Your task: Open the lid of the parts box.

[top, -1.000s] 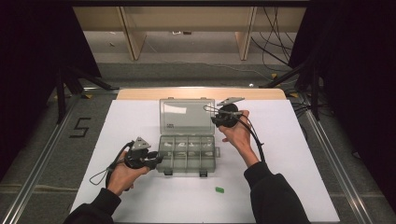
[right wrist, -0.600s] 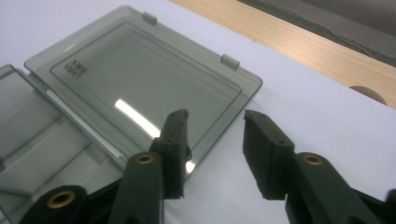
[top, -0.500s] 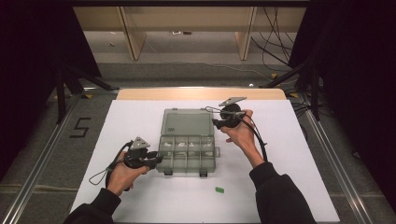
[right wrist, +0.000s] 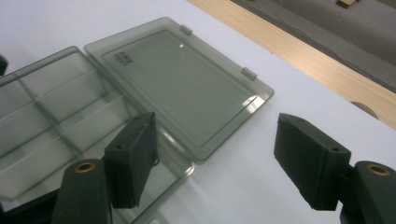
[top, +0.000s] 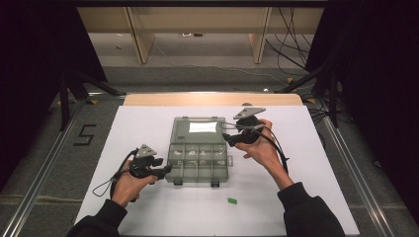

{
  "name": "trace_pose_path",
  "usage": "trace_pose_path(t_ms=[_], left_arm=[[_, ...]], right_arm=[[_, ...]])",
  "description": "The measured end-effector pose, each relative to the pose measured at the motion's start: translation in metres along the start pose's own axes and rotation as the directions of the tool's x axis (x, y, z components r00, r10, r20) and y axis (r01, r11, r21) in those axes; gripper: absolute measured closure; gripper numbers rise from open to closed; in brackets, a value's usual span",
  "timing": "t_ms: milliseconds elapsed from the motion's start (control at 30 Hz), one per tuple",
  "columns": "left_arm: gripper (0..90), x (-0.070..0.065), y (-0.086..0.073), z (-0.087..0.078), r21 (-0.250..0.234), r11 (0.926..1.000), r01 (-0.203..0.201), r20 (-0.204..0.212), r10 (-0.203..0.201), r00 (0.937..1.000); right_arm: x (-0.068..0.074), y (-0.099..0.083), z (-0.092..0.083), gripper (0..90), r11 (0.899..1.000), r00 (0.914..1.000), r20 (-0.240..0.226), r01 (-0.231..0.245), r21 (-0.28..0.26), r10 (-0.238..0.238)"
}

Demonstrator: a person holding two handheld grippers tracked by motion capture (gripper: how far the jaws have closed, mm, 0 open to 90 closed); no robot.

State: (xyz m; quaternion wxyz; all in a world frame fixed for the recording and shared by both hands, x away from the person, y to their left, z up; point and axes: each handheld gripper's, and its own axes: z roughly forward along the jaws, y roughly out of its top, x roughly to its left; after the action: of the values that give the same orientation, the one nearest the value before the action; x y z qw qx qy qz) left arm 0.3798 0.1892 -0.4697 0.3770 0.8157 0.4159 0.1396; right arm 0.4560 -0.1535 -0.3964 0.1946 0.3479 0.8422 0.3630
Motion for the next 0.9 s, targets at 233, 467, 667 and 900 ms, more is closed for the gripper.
trace_pose_path(t_ms=[233,467,667,900], left_arm=[[45.6,-0.004,0.0,-0.006,-0.019,0.9998,0.003,-0.002,-0.003,1.0],[40.1,-0.008,0.003,-0.012,-0.103,0.994,0.037,-0.019,-0.04,0.999],[34.7,-0.013,0.006,-0.017,-0.174,0.9839,0.039,-0.018,-0.043,0.9989],[30.7,-0.023,0.008,-0.024,-0.244,0.9685,0.051,0.021,-0.047,0.9987]], right_arm=[[0.016,-0.007,-0.013,27.3,1.0,0.9989,-0.038,0.027,-0.002,-0.027],[0.026,-0.013,-0.023,25.8,0.997,0.9943,-0.069,0.08,-0.003,-0.08],[0.034,-0.022,-0.029,24.4,0.994,0.989,-0.105,0.106,0.012,-0.105],[0.044,-0.031,-0.034,24.5,0.99,0.9815,-0.14,0.136,0.033,-0.131]])
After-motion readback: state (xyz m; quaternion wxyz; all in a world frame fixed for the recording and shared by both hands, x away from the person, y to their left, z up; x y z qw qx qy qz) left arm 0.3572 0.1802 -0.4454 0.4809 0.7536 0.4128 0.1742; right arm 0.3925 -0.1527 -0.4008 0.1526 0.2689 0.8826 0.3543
